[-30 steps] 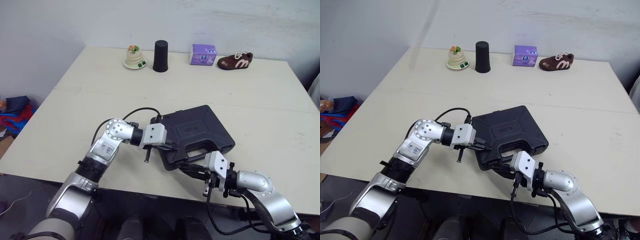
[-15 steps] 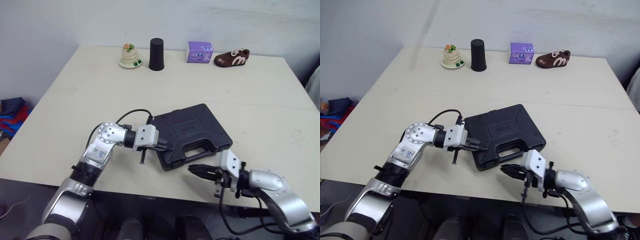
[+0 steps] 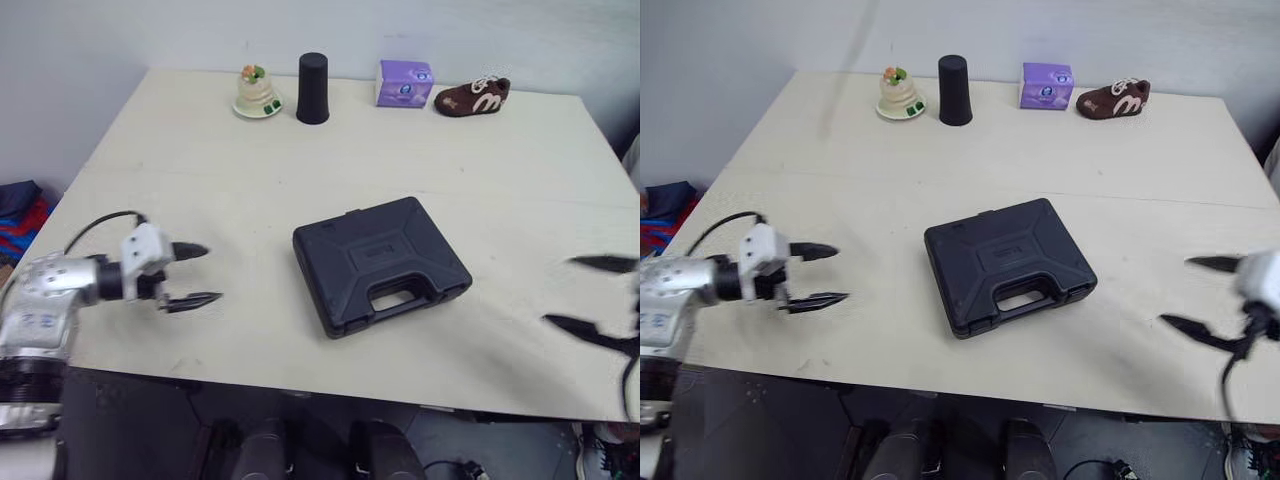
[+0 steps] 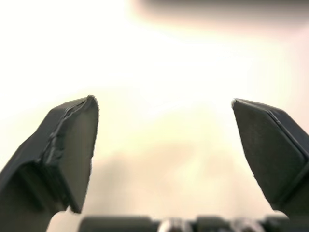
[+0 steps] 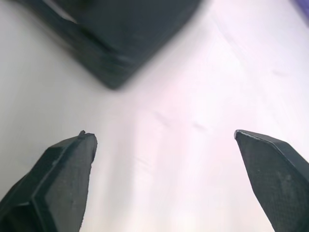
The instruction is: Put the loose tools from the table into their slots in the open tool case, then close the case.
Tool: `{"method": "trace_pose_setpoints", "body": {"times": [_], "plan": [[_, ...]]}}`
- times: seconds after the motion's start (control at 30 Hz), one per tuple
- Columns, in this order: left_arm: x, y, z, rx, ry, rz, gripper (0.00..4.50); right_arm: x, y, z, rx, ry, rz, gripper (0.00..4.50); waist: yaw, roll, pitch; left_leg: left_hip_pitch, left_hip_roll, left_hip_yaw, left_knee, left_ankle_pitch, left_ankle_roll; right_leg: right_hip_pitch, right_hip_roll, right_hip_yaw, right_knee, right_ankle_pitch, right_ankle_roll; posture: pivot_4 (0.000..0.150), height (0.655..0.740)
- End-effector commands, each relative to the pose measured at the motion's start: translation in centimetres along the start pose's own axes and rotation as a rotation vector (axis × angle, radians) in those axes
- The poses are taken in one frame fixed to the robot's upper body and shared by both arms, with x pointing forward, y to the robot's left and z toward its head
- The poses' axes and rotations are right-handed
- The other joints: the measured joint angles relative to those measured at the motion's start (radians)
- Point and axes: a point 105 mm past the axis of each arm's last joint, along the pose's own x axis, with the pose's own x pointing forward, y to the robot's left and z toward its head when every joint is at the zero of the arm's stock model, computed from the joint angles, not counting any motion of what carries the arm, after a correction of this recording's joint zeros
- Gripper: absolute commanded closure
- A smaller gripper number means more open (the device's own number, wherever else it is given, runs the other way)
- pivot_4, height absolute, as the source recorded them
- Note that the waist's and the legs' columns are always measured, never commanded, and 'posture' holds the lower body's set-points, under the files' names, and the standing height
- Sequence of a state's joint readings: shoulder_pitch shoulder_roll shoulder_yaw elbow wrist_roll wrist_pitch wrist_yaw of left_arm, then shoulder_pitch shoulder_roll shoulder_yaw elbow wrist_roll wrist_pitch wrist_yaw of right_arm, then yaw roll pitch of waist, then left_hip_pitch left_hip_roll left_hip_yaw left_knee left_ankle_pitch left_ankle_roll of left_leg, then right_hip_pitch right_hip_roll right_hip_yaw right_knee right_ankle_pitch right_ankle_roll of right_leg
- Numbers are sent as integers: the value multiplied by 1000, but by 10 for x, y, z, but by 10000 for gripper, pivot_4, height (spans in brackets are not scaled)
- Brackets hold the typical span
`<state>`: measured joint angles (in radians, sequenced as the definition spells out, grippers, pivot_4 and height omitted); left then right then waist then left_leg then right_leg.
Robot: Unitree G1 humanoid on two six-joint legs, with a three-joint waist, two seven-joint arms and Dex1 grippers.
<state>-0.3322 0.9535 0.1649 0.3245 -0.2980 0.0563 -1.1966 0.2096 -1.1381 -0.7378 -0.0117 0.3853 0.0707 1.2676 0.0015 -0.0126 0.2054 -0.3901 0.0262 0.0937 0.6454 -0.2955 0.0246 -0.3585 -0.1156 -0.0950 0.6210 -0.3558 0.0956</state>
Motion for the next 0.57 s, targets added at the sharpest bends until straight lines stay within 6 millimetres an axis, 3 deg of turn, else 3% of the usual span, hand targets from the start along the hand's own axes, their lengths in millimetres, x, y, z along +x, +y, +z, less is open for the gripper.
{"method": "trace_pose_setpoints", "body": {"times": [0.03,0.13,0.2,0.57], "plan": [[-20,11,0,71,29,51,0,-13,-8,-10,-58,39,-3,388,11,0,0,0,0,-1,0,0,-1,0,0,0,0,0,0,1500,7341],[-31,37,-16,140,69,226,0,-24,-48,-5,-152,11,-167,388,13,6,4,-1,-1,1,1,1,-3,-1,-1,0,0,0,0,1500,7341],[-28,45,-18,147,50,284,0,-22,-62,0,-131,-37,-220,388,5,8,4,-2,-1,5,0,1,-3,-4,-3,0,1,2,1,1500,7341],[7,50,19,208,-115,307,0,1,-50,-20,-108,-45,-203,388,-3,6,4,-1,1,14,3,1,-4,-5,-2,-16,7,3,2,1500,7341]]}}
